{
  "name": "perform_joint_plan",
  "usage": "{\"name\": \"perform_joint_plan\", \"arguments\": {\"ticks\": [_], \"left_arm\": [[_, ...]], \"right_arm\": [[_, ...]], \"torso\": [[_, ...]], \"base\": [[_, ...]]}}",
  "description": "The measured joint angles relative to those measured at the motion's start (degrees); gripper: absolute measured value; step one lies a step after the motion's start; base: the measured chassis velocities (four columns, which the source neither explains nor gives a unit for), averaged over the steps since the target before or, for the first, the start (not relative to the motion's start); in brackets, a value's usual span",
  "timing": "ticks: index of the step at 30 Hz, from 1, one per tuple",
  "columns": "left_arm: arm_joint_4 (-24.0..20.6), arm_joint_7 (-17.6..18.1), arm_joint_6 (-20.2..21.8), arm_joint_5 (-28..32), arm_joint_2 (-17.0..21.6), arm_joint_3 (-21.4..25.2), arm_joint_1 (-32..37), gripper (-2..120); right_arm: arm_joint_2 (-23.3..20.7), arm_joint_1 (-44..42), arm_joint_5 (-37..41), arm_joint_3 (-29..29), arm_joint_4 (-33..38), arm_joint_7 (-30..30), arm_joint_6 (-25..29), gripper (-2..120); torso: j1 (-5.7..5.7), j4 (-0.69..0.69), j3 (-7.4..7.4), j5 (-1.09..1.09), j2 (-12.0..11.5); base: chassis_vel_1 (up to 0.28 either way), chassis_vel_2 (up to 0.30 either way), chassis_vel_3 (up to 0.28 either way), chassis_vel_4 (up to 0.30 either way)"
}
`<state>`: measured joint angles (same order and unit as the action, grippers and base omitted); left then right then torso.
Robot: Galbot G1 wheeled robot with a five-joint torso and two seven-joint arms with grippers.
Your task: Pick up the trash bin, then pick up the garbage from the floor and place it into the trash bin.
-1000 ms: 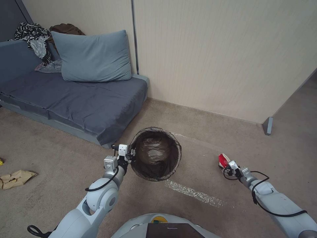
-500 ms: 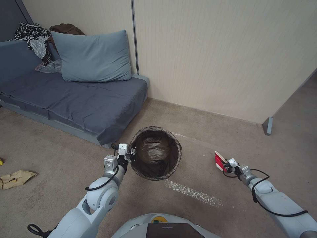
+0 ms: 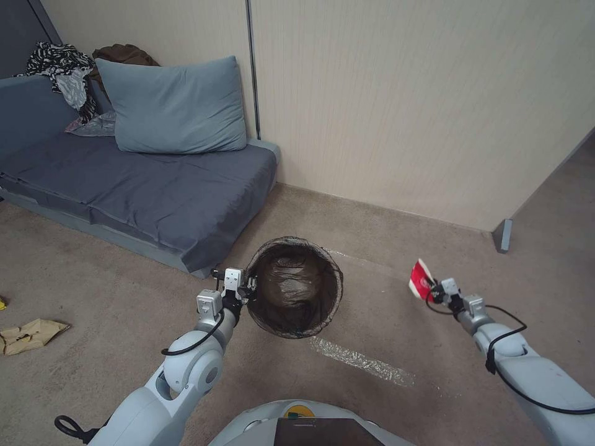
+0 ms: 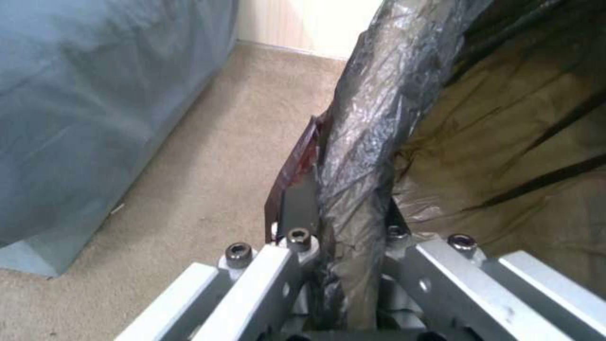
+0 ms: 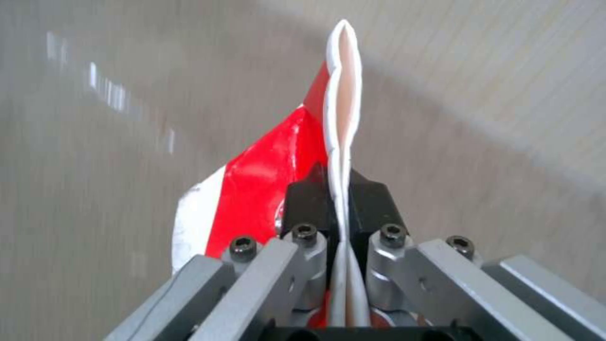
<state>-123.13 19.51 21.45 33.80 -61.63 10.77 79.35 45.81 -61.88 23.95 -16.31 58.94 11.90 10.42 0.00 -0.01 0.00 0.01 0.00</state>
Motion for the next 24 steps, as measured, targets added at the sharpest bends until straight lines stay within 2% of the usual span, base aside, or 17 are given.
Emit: {"name": "perform_joint_plan", "arguments": {"ticks": [2,5,7,9,13,16,17,19,20,24], "left_arm": [[0.01,0.0,0.03,0.04,0.01,-0.09,-0.02,4],[0.14,0.04,0.19,0.13,0.12,-0.44,-0.08,4],[0.17,0.05,0.23,0.13,0.14,-0.49,-0.07,4],[0.17,0.08,0.37,0.26,0.34,-0.73,0.22,4],[0.17,0.08,0.59,0.51,0.58,-0.97,0.52,4],[0.08,0.14,1.38,1.28,0.83,-1.66,0.57,4],[0.08,0.14,1.38,1.28,0.83,-1.66,0.57,4],[0.08,0.19,1.51,1.27,0.83,-1.9,0.46,4],[0.08,0.19,1.51,1.27,0.83,-1.9,0.46,4],[0.32,0.31,1.58,1.08,0.81,-2.29,0.31,4]], "right_arm": [[-0.27,-0.7,0.92,-1.23,2.07,-0.57,-0.14,0],[-1.16,-3.1,4.0,-6.28,10.77,-2.78,-0.35,0],[-1.28,-3.35,4.38,-7.06,12.17,-3.18,-0.25,0],[-1.72,-3.67,5.83,-9.74,17.82,-6.11,0.91,0],[-1.58,-3.21,6.52,-11.26,21.7,-9.02,1.99,0],[0.65,-1.78,6.58,-12.33,30.69,-14.74,2.57,0],[0.65,-1.78,6.58,-12.33,30.69,-14.74,2.57,0],[2.18,-1.34,6.51,-12.29,37.87,-17.78,1.66,0],[2.18,-1.34,6.51,-12.29,37.87,-17.78,1.66,0],[4.95,-1.61,6.85,-11.34,49.14,-22.27,-1.4,0]], "torso": [[0.0,0.02,0.0,0.0,0.0],[0.0,0.01,0.0,-0.01,0.0],[0.0,0.01,0.0,-0.01,0.0],[0.0,0.01,0.0,-0.02,0.0],[0.0,0.02,0.0,-0.02,0.01],[0.0,0.01,0.0,-0.02,0.0],[0.0,0.01,0.0,-0.02,0.0],[0.0,0.03,0.0,-0.02,0.0],[0.0,0.03,0.0,-0.02,0.0],[0.0,0.01,0.0,-0.03,0.0]], "base": [[0.0,0.0,0.0,0.0],[0.0,0.0,0.0,0.0],[0.0,0.0,0.0,0.0],[0.0,0.0,0.0,0.0],[0.0,0.0,0.0,0.0],[0.0,0.0,0.0,0.0],[0.0,0.0,0.0,0.0],[0.0,0.0,0.0,0.0],[0.0,0.0,0.0,0.0],[0.0,0.0,0.0,0.0]]}}
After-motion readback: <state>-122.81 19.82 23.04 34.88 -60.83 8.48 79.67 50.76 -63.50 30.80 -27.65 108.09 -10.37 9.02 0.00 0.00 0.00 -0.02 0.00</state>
